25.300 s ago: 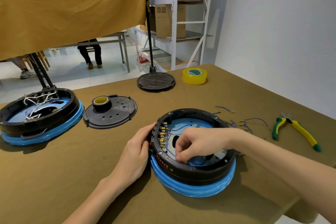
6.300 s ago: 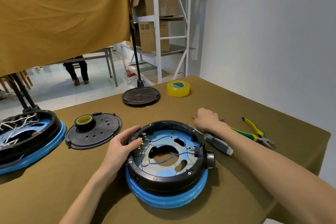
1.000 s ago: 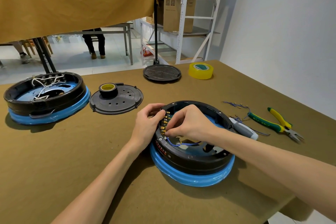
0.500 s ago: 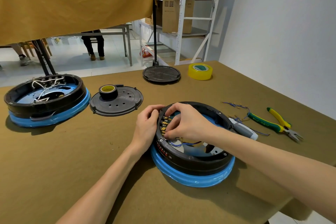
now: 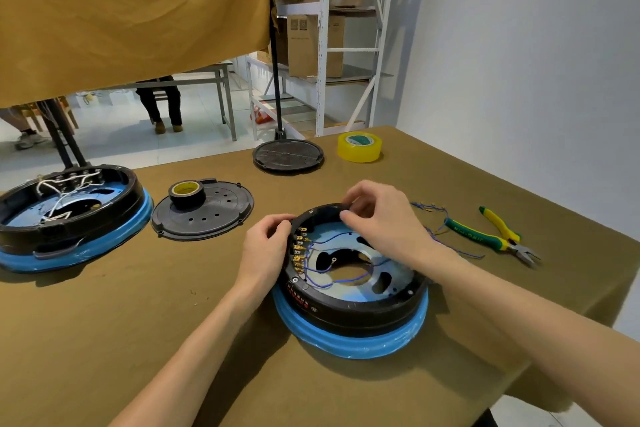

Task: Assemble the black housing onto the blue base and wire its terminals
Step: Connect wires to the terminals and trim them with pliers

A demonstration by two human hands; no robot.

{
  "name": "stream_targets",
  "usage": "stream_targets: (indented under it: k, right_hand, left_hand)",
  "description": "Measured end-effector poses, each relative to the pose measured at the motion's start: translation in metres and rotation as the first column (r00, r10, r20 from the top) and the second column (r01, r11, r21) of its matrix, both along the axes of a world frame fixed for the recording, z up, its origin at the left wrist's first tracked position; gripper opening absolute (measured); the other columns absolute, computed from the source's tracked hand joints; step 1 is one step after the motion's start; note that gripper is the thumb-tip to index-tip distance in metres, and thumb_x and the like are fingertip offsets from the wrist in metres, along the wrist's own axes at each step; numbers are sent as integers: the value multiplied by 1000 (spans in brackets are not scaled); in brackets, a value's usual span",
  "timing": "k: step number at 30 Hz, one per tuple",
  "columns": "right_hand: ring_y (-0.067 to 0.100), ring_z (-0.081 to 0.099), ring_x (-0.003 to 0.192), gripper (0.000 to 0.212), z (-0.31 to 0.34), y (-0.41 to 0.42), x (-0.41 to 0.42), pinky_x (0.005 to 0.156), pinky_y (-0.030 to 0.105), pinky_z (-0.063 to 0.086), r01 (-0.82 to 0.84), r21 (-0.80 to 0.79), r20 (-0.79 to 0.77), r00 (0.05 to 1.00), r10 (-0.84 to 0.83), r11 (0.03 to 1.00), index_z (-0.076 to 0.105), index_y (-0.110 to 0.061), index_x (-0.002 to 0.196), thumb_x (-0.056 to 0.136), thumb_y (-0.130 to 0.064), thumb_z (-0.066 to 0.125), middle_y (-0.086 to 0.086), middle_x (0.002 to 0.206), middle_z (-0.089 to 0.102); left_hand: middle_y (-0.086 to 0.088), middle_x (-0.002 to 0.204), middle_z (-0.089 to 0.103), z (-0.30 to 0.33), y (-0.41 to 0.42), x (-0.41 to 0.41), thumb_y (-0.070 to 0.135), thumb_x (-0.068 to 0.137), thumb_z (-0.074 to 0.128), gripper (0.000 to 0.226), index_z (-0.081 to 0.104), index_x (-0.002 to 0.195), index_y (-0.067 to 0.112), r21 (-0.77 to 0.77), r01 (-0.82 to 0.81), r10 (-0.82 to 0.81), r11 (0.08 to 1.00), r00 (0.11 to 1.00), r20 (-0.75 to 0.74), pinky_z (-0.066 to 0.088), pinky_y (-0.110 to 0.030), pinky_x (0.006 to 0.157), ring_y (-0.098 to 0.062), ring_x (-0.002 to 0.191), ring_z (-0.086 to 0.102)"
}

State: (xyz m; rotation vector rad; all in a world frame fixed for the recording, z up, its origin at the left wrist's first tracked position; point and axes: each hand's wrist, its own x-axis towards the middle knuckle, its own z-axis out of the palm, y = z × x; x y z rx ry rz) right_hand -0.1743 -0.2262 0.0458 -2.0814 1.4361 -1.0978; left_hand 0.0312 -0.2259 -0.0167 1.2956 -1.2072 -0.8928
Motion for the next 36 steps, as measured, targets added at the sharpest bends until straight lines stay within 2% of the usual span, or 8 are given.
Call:
stream_targets:
  k: [4, 8, 11, 20, 28, 31, 34, 36]
  right_hand:
    - [7, 60, 80, 8, -7, -23, -73, 71, 25, 48, 344, -155, -163, 916, -368, 926, 69, -20, 101, 97, -18, 62, -2, 92, 69]
    - [38, 53, 120, 41, -34, -45, -137, 102, 46, 42, 642, -63, -635, 565, -527, 764, 57, -5, 127, 102, -37, 50, 20, 131, 55]
    - [45, 47, 130, 67, -47, -50, -165, 109, 52, 35, 787, -9, -705, 433, -562, 617, 46, -4, 138, 100, -59, 44, 26, 142, 47]
    - [42, 44, 138, 112, -34, -63, -181, 110, 49, 41, 692, 315, -663, 650, -371, 650, 38, -10, 150, 76, -93, 48, 22, 152, 43]
    - [39, 58, 116, 89, -41, -52, -170, 87, 43, 50, 656, 129, -730, 571, -376, 744, 47, -3, 138, 87, -76, 55, 20, 138, 43]
    - [34, 60, 87, 70, -22, -41, -160, 68, 37, 45, 644, 91, -562, 663, -495, 760, 55, -5, 104, 92, -73, 43, 17, 116, 47]
    - [25, 52, 63, 58, 14, -32, -131, 60, 32, 43, 494, 221, -19, 864, -503, 841, 44, -13, 76, 91, -67, 32, 10, 80, 50]
    - [22, 58, 59, 53, 39, -28, -102, 58, 30, 48, 334, 341, 355, 820, -450, 879, 48, -14, 79, 100, -59, 30, 12, 78, 58]
  left_hand:
    - [11, 105, 69, 3, 3, -5, 25, 101, 60, 15, 67, 114, 23, 29, -7, 6, 1000, 999, 43, 46, -20, 76, -3, 100, 64]
    - [15, 106, 63, -1, 5, -11, 16, 100, 62, 26, 63, 125, 23, 12, -52, 50, 999, 991, 126, 44, -16, 76, 5, 97, 57]
    - [13, 107, 65, -1, 6, -10, 16, 100, 63, 25, 65, 124, 22, -4, -52, 52, 999, 990, 133, 46, -17, 78, 0, 100, 60]
    - [21, 101, 63, -2, 7, -10, 15, 100, 64, 20, 64, 116, 26, -16, -64, 66, 998, 989, 134, 42, -13, 73, 7, 96, 57]
    - [18, 102, 62, -1, 8, -9, 15, 100, 64, 27, 66, 126, 17, -17, -66, 68, 998, 983, 170, 42, -15, 77, -1, 98, 57]
    - [13, 104, 64, -1, 8, -10, 13, 100, 63, 28, 67, 127, 15, -20, -73, 75, 997, 983, 165, 45, -18, 81, -3, 100, 59]
    - [5, 111, 67, 0, 9, -9, 12, 100, 63, 28, 67, 128, 15, -10, -72, 73, 997, 988, 137, 48, -26, 89, -13, 108, 62]
    - [5, 111, 66, 1, 10, -10, 13, 100, 63, 28, 66, 128, 16, -4, -75, 75, 997, 989, 123, 48, -25, 89, -12, 108, 61]
